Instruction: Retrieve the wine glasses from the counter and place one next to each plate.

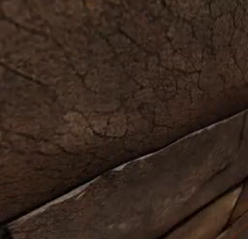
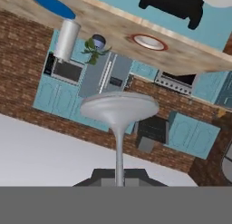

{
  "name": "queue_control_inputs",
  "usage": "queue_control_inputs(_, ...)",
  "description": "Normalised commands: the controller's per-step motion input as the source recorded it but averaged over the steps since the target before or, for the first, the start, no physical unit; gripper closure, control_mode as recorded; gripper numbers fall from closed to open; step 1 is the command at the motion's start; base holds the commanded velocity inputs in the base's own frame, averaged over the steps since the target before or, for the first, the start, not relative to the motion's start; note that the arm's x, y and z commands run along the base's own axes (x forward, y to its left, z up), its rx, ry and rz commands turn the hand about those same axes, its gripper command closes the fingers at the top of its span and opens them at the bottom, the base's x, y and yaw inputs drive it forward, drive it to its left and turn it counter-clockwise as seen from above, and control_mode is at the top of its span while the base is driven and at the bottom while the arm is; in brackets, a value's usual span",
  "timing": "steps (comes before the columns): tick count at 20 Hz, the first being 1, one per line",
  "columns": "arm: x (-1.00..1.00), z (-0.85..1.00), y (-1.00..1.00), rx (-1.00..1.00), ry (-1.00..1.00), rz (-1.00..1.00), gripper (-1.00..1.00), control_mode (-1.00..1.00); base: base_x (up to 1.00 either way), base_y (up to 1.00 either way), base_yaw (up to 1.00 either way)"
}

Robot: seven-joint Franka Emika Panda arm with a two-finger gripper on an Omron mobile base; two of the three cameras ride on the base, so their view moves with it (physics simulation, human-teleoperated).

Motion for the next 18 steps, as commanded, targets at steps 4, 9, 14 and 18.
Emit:
queue_control_inputs(4, 0.0, 0.0, 0.0, 0.0, 0.0, 0.0, 1.0, 1.0, 0.52, -0.74, 0.64)
queue_control_inputs(9, 0.0, 0.0, 0.0, 0.0, 0.0, 0.0, 1.0, 1.0, 0.59, -0.3, 0.71)
queue_control_inputs(14, 0.0, 0.0, 0.0, 0.0, 0.0, 0.0, 1.0, 1.0, 0.73, -0.09, 0.67)
queue_control_inputs(18, 0.0, 0.0, 0.0, 0.0, 0.0, 0.0, 1.0, 1.0, 0.59, -0.51, 0.57)
